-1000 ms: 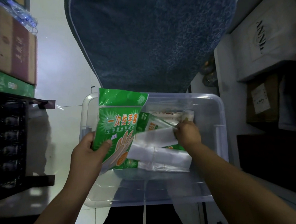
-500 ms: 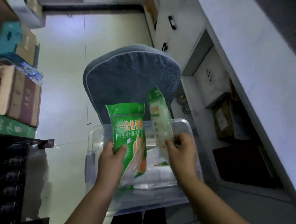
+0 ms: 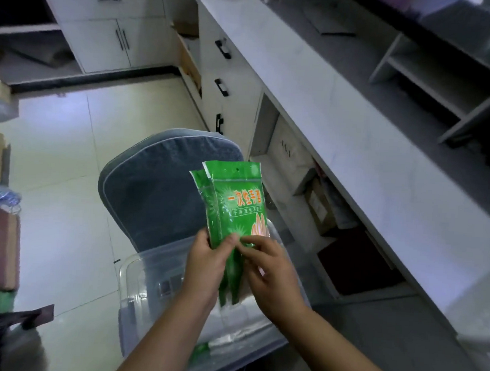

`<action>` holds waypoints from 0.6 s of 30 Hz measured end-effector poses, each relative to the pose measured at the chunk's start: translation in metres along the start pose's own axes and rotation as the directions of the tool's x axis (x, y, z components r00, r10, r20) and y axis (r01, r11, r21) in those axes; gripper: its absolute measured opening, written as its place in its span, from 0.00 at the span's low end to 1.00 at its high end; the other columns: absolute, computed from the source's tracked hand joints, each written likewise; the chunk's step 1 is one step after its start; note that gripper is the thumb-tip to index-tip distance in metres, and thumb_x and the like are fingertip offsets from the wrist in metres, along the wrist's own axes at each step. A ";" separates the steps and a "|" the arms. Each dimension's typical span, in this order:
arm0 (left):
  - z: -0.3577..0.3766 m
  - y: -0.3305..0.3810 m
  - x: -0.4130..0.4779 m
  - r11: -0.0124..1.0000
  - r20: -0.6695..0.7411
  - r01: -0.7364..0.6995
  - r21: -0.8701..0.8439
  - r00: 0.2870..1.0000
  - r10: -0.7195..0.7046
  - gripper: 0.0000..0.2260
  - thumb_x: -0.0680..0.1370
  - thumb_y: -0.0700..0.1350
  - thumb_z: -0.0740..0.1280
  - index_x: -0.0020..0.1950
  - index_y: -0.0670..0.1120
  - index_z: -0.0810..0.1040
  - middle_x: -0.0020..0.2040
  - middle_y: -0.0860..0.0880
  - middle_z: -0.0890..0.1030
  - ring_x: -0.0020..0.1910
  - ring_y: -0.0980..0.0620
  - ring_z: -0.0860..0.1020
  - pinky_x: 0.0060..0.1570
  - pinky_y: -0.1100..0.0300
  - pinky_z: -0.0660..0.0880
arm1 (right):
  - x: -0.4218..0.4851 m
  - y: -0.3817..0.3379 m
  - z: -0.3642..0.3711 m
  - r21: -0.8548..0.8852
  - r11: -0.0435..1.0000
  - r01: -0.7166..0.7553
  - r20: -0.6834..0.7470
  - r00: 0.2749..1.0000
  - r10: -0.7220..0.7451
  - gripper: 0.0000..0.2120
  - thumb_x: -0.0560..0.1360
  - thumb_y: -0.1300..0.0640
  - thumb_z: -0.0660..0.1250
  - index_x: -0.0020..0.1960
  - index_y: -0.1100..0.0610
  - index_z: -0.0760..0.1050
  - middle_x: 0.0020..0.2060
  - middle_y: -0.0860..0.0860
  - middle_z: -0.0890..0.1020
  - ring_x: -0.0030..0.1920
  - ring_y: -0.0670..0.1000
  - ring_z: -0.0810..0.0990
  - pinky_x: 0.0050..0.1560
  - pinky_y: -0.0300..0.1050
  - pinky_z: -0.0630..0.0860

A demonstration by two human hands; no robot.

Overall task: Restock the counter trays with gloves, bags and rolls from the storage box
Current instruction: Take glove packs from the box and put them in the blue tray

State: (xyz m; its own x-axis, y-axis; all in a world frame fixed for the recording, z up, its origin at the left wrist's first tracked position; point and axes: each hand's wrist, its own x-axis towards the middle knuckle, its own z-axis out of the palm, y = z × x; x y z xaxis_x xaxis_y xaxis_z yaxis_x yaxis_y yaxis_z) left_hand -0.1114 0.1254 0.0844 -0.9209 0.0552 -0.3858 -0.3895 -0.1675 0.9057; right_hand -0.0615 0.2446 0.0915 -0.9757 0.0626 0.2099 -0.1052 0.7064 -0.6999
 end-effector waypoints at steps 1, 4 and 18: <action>0.005 -0.001 0.001 1.000 0.018 -0.006 0.017 1.000 0.006 0.06 0.72 0.46 0.71 0.46 0.54 0.79 0.46 0.46 0.85 0.44 0.46 0.84 0.44 0.48 0.80 | -0.002 0.004 -0.007 -0.012 1.000 0.001 -0.021 1.000 -0.001 0.14 0.70 0.65 0.66 0.54 0.54 0.81 0.54 0.51 0.81 0.54 0.48 0.76 0.53 0.42 0.75; 0.023 -0.004 0.004 0.999 0.077 -0.010 0.047 0.997 0.006 0.05 0.74 0.45 0.69 0.47 0.54 0.79 0.44 0.47 0.85 0.42 0.47 0.84 0.42 0.49 0.79 | -0.009 0.021 -0.037 -0.057 0.995 -0.082 -0.168 0.983 0.072 0.14 0.71 0.65 0.68 0.55 0.56 0.80 0.55 0.50 0.80 0.55 0.49 0.76 0.55 0.43 0.74; 0.189 0.008 -0.085 0.987 0.609 0.153 0.042 0.780 -0.147 0.10 0.76 0.39 0.64 0.56 0.46 0.76 0.48 0.40 0.84 0.47 0.40 0.82 0.49 0.45 0.79 | -0.097 0.068 -0.203 0.600 0.627 -0.497 -0.176 0.682 0.710 0.11 0.79 0.47 0.57 0.54 0.52 0.72 0.46 0.50 0.82 0.44 0.44 0.81 0.43 0.36 0.78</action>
State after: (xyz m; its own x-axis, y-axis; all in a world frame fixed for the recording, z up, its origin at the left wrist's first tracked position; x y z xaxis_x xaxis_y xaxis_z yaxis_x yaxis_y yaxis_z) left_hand -0.0391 0.3052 0.1574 -0.6697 0.6669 -0.3267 -0.5264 -0.1160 0.8423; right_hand 0.0653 0.4301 0.1618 -0.7063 0.6684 -0.2333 0.3039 -0.0114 -0.9526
